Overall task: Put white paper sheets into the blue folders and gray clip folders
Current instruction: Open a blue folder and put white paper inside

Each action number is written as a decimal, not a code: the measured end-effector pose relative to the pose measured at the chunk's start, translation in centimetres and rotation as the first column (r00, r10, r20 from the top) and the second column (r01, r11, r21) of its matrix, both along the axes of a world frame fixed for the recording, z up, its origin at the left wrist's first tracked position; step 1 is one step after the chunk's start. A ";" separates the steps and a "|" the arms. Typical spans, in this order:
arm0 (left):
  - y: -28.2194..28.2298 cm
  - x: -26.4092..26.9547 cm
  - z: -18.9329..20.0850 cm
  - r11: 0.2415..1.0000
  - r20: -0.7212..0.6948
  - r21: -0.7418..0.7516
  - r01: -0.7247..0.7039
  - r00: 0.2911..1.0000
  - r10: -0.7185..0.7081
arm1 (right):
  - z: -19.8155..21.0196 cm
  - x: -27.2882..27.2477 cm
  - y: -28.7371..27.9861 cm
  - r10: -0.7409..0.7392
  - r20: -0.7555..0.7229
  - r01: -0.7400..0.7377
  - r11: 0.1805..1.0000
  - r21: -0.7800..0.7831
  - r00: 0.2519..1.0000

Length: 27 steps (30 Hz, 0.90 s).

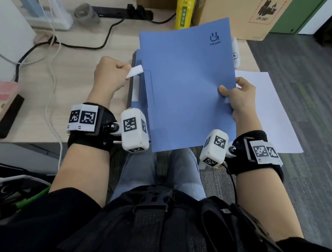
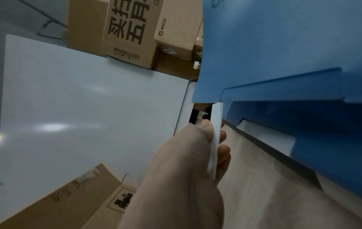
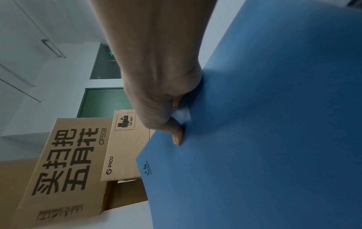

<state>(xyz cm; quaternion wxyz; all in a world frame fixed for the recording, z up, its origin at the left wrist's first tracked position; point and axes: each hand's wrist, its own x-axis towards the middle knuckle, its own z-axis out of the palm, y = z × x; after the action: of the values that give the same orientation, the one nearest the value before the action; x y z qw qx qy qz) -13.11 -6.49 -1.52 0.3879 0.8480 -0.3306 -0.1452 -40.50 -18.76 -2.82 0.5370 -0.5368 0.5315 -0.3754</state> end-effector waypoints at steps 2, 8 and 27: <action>0.0 -0.4 0.2 0.998 -0.067 -0.055 -0.045 0.997 0.041 | 0.2 0.1 0.0 -0.005 0.012 0.005 1.000 -0.014 1.000; 0.6 -2.3 0.3 0.988 -0.259 -0.157 0.011 0.964 -0.052 | 0.2 0.6 0.6 -0.017 0.072 0.020 0.999 -0.039 0.997; 2.3 -4.5 -0.2 0.947 -0.713 -0.321 -0.029 0.665 -0.221 | -0.3 1.1 3.0 0.034 0.184 -0.042 0.998 0.040 0.982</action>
<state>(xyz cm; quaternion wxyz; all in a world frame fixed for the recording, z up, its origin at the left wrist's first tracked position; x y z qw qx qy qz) -17.60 -4.18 -1.73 0.6062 0.6261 -0.2076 -0.4443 -39.41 -15.73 -3.11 0.6021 -0.4983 0.4777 -0.4011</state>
